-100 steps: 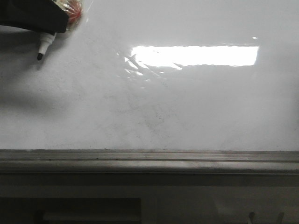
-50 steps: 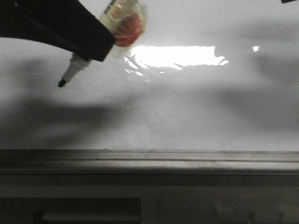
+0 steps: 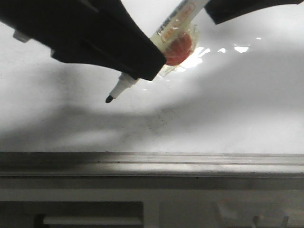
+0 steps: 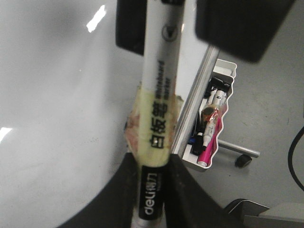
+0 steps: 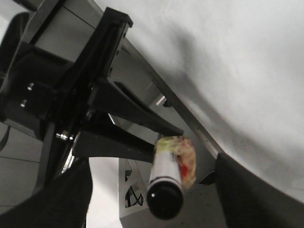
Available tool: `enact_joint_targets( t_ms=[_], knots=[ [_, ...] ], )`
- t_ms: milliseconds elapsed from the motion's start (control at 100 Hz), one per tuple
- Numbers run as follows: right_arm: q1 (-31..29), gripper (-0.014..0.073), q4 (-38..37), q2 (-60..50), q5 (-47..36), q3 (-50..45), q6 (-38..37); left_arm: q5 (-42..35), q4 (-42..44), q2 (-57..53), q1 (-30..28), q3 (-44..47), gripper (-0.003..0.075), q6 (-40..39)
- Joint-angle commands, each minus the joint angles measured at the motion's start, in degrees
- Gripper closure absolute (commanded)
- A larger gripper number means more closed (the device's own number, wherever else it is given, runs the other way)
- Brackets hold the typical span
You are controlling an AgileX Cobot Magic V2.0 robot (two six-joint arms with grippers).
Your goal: Write number 6 on whiteboard
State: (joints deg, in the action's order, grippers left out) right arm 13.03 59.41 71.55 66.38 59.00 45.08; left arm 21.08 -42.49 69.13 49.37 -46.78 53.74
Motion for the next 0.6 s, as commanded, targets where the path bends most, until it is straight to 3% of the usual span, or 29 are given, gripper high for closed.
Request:
enact_joint_targets(
  t_ms=[0,140,320,370,460,590],
  knots=[
    [0.88,0.0141,3.0,-0.54,-0.74,1.88,2.07,-2.91,-1.09,-1.05,0.39,-1.96,0.0741,-0.67],
    [1.75,0.0319,3.0,0.12,-1.51,1.88,2.74,-3.5,-1.09,-1.05,0.39,-1.99,0.0741,-0.67],
    [1.75,0.0657,3.0,0.82,-1.16,1.88,3.83,-3.96,-1.33,-1.05,0.39,-2.23,0.0738,-0.67],
    [1.75,0.0657,3.0,0.82,-1.06,1.88,4.09,-3.65,-1.59,-1.05,0.39,-2.54,0.0722,-0.67],
    [1.75,0.0655,3.0,0.82,-0.92,1.88,5.1,-3.61,-2.07,-1.05,0.39,-3.09,0.0601,-0.67],
    [1.75,0.0653,3.0,-0.35,-1.54,1.29,6.54,-4.08,-4.44,-1.86,-1.03,-4.18,0.0286,-0.75]
  ],
)
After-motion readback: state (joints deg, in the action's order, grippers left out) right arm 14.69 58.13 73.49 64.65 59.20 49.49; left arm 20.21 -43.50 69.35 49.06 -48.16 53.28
